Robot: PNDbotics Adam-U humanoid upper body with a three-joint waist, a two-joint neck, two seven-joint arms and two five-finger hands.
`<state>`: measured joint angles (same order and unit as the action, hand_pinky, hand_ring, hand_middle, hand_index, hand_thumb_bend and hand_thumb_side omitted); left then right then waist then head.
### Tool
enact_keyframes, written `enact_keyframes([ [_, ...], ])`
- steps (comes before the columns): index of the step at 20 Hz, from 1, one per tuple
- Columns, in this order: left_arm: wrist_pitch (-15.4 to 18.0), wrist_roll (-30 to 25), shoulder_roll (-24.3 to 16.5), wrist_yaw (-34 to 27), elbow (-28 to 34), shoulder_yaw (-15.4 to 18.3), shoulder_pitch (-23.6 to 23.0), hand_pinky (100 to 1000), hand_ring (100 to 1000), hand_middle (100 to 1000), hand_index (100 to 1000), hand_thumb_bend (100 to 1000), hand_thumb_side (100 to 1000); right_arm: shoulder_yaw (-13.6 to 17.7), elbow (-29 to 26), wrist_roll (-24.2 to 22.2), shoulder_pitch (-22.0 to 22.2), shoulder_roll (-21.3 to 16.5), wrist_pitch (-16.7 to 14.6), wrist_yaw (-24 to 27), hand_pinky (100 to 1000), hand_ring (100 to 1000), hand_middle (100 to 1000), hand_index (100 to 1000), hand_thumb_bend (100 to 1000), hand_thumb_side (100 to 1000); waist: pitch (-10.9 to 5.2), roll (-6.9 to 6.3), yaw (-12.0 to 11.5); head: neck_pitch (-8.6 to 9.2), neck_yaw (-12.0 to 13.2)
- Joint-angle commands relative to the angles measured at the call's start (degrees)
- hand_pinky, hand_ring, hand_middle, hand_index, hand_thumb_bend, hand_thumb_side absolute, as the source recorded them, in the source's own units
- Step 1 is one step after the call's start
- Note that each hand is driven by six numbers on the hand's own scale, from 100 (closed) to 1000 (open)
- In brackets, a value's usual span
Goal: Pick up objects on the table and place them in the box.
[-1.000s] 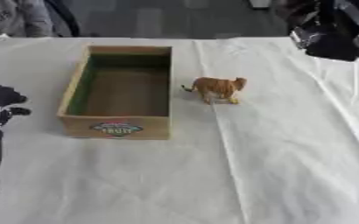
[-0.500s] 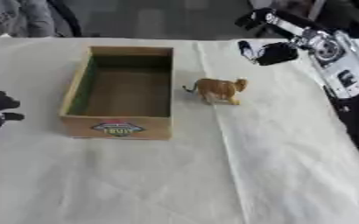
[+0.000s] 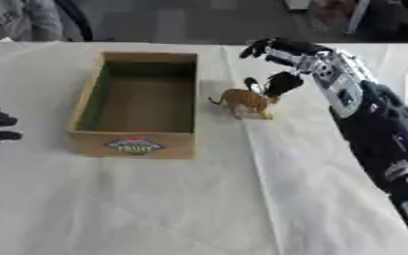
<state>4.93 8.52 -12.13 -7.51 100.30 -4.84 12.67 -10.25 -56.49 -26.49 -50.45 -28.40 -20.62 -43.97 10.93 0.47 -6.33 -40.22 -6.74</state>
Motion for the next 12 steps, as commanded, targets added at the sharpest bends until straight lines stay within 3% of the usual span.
enact_keyframes([
  [1, 0.0, -0.3, -0.7, 0.0, 1.1, -0.2, 0.8, 561, 647, 550, 661, 349, 575, 0.2, 1.0, 0.5, -1.6, -0.1, -1.0, -3.1, 798, 873, 858, 898, 175, 398, -0.75, -0.12, -0.1, 0.23, -0.2],
  [5, -0.1, -0.4, -0.7, 0.1, 1.1, -0.2, 0.7, 561, 648, 550, 662, 345, 576, -0.3, 1.7, 0.2, -1.4, 0.7, -2.1, -5.5, 796, 866, 854, 893, 189, 419, -0.73, -0.17, -0.1, 0.25, -0.3],
  [6, -0.1, -0.4, -0.7, 0.1, 1.1, -0.2, 0.7, 561, 648, 550, 662, 345, 576, -0.5, 1.7, 0.0, -1.4, 0.9, -2.4, -6.1, 794, 863, 850, 891, 239, 401, -0.73, -0.19, -0.1, 0.28, -0.4],
  [7, -0.1, -0.4, -0.7, 0.1, 1.1, -0.2, 0.7, 561, 648, 550, 662, 345, 576, -0.6, 1.8, -0.1, -1.3, 1.1, -2.6, -6.7, 791, 860, 849, 887, 200, 415, -0.73, -0.2, -0.1, 0.28, -0.4],
  [10, -0.1, -0.5, -0.6, 0.2, 1.1, -0.2, 0.7, 562, 649, 550, 663, 344, 577, -0.9, 2.1, -0.4, -1.2, 1.6, -3.1, -8.3, 778, 842, 831, 871, 200, 399, -0.69, -0.22, -0.3, 0.28, -0.5],
  [12, -0.1, -0.5, -0.6, 0.2, 1.2, -0.2, 0.7, 562, 649, 550, 663, 343, 577, -1.0, 2.2, -0.3, -1.0, 1.8, -3.5, -9.1, 747, 802, 801, 847, 185, 348, -0.67, -0.23, -0.4, 0.27, -0.4],
])
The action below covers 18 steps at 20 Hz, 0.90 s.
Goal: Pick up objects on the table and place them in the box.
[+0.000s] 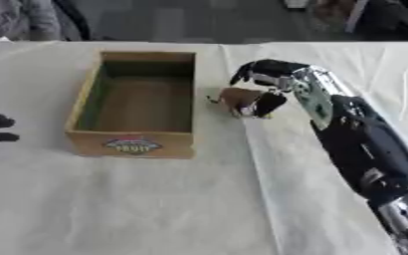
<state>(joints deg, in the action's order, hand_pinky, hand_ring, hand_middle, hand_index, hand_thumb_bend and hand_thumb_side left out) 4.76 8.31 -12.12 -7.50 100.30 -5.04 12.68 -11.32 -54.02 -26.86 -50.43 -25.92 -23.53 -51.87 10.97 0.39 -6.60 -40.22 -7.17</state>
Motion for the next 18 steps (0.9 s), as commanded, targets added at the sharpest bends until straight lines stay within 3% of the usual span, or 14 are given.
enact_keyframes([
  [1, 0.1, -0.3, -0.6, 0.2, 1.2, 0.0, 0.7, 562, 649, 550, 663, 344, 577, 0.1, -0.2, 0.3, -0.9, -0.5, -0.7, -1.5, 728, 774, 774, 829, 179, 312, -0.7, -0.14, -0.1, 0.24, 0.1],
  [7, 0.1, -0.4, -0.5, 0.3, 1.2, 0.0, 0.9, 562, 650, 550, 663, 343, 577, 0.3, 0.6, 2.9, -0.4, -0.1, -0.9, -3.5, 672, 672, 692, 770, 162, 172, -0.62, -0.07, -0.1, 0.34, 0.4],
  [12, 0.1, -0.4, -0.5, 0.4, 1.2, 0.1, 0.9, 563, 650, 551, 665, 342, 576, 0.5, 1.2, 5.0, -0.2, -0.2, -1.1, -4.8, 637, 627, 669, 751, 163, 122, -0.61, 0.03, -0.2, 0.48, 0.4],
  [14, 0.1, -0.4, -0.5, 0.4, 1.2, 0.1, 0.9, 563, 651, 551, 665, 342, 577, 0.6, 1.4, 5.6, -0.1, -0.2, -1.0, -5.0, 597, 594, 643, 734, 155, 112, -0.6, 0.06, -0.2, 0.54, 0.5],
  [18, 0.1, -0.3, -0.5, 0.4, 1.1, 0.1, 1.0, 563, 651, 551, 666, 343, 576, 1.0, 1.3, 7.9, 0.1, -0.3, -1.0, -4.6, 435, 422, 530, 639, 100, 100, -0.63, 0.09, -0.1, 0.62, 0.4],
])
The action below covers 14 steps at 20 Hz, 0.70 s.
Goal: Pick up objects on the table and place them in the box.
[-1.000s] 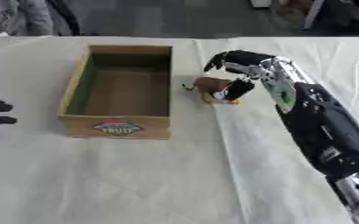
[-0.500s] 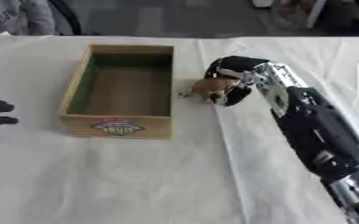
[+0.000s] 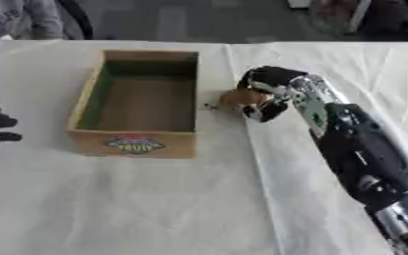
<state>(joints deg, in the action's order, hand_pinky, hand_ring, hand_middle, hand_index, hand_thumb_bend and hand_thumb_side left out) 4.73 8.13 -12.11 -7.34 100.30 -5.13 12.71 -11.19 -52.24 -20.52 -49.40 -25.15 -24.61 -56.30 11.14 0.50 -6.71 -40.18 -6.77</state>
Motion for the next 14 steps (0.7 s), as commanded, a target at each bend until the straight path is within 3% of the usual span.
enact_keyframes([
  [1, 0.1, -0.1, -0.5, 0.3, 1.1, 0.2, 0.9, 563, 651, 550, 666, 343, 576, 0.9, -0.6, 2.3, -0.9, -1.2, 0.2, 0.1, 410, 385, 506, 612, 100, 100, -0.82, -0.02, 0.0, 0.6, 0.0],
  [6, 0.1, 0.0, -0.6, 0.3, 1.1, 0.3, 0.9, 563, 651, 550, 667, 343, 576, 0.9, -3.3, 5.5, -0.8, -2.2, 1.6, 2.8, 348, 295, 401, 513, 100, 110, -0.9, 0.0, 0.2, 0.68, 0.0],
  [14, 0.0, -0.1, -0.7, 0.5, 1.1, 0.3, 0.9, 565, 649, 551, 668, 339, 578, 0.2, -9.6, 4.4, -1.3, -4.1, 3.2, 9.5, 327, 282, 374, 486, 100, 116, -1.2, 0.06, 0.4, 0.82, 0.0],
])
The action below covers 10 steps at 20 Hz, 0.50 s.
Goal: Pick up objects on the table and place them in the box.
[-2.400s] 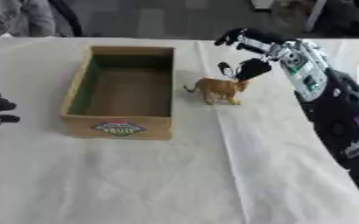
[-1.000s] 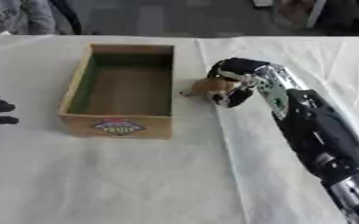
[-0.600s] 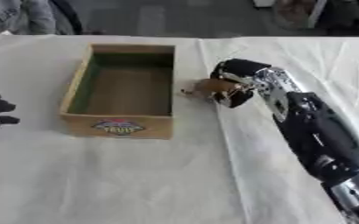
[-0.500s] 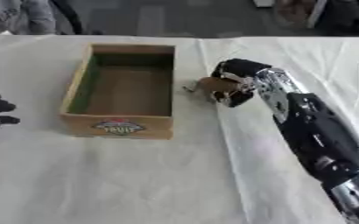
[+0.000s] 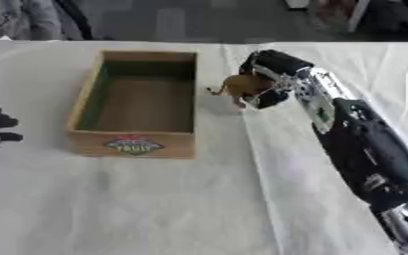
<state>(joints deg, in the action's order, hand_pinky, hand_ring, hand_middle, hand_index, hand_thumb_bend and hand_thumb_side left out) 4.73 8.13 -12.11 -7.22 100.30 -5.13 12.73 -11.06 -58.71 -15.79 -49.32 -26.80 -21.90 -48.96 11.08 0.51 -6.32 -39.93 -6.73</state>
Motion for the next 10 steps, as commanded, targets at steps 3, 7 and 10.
enact_keyframes([
  [3, 0.0, -0.3, -0.8, 0.4, 1.1, 0.2, 0.8, 565, 649, 552, 670, 338, 579, -0.2, -5.3, -1.2, -2.4, -3.2, 0.7, 4.0, 326, 281, 373, 484, 100, 109, -1.3, 0.23, -0.1, 0.49, -0.3],
  [7, 0.0, -0.8, -0.9, 0.5, 1.1, -0.1, 0.7, 567, 651, 552, 670, 336, 579, -0.4, -6.3, -1.8, -4.4, -3.3, 0.9, 5.6, 327, 282, 374, 483, 100, 102, -1.67, 0.51, -0.7, 0.47, -0.6],
  [10, 0.0, -1.1, -1.0, 0.4, 1.4, -0.3, 1.0, 567, 650, 552, 670, 337, 574, -0.7, -5.8, -2.4, -6.2, -2.4, 0.8, 5.8, 327, 283, 374, 483, 100, 101, -1.88, 0.52, -1.8, 0.61, -1.4],
])
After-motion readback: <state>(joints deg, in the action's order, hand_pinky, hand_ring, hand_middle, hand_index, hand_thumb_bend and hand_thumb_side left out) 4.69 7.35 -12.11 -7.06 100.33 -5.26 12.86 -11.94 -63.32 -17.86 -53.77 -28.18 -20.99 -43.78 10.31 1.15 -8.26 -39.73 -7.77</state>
